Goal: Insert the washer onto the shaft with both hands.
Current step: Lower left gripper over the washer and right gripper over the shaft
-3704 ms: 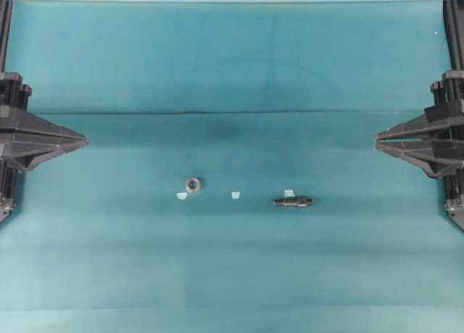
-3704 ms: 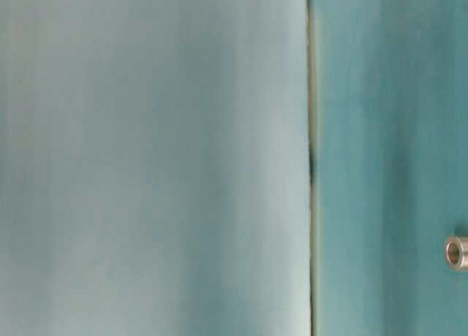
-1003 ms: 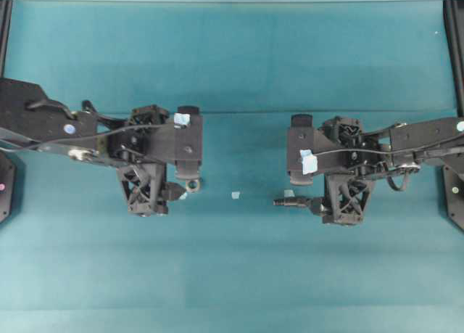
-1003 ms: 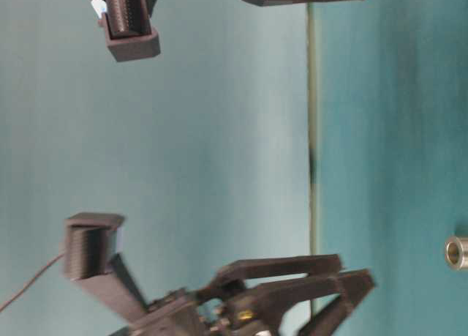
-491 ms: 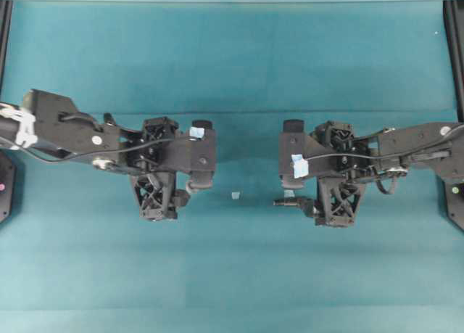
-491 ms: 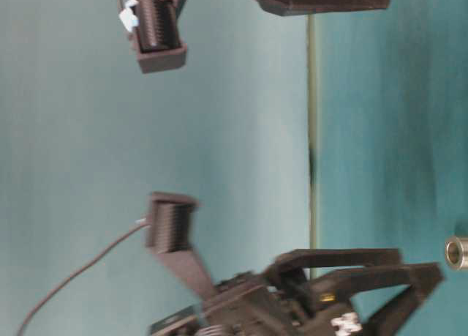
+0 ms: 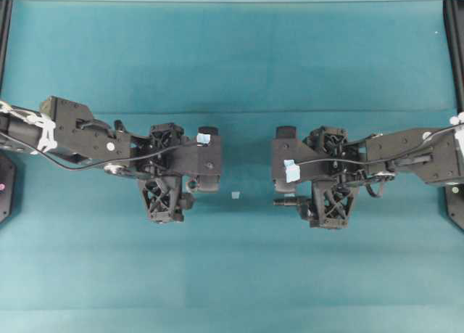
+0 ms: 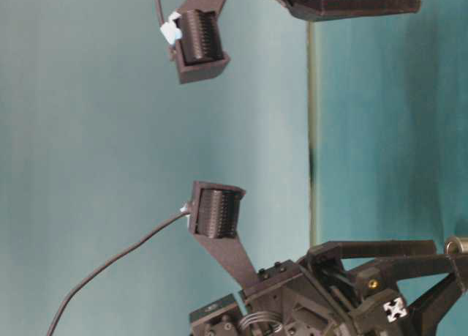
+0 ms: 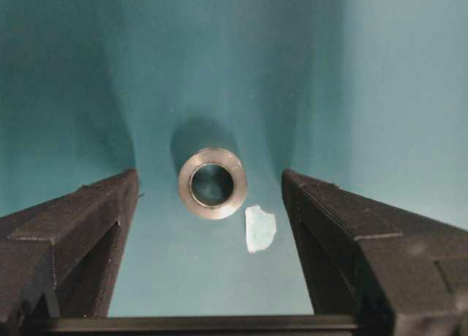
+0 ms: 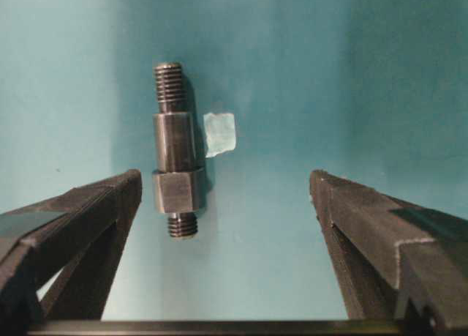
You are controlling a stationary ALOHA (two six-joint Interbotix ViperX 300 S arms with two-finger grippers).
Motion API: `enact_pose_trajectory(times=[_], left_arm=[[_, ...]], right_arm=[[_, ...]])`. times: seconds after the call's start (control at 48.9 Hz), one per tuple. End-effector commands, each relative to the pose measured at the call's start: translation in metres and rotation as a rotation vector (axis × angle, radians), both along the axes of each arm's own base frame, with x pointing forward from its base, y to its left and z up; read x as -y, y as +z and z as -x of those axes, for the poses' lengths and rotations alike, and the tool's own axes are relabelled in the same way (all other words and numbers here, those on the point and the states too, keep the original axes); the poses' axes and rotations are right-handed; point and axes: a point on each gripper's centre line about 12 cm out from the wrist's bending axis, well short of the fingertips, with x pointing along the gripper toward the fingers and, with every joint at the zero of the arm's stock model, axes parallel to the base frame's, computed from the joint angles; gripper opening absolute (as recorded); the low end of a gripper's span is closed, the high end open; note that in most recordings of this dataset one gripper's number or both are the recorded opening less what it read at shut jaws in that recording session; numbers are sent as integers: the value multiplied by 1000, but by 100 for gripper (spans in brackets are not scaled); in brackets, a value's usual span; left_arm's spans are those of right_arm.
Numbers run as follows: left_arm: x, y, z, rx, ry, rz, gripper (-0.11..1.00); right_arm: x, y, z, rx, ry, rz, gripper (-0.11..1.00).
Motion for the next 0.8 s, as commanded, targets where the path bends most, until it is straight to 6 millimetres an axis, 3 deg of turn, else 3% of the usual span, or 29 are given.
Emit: enact_pose_trajectory(times=[0.0,0.778], left_arm=[[-1,3,-5,20,1,-2,82],[0,0,-5,14,0,-1,82]], right_arm=[[-1,1,-2,17,4,-1,83],[-3,-15,2,-23,17,2,83]])
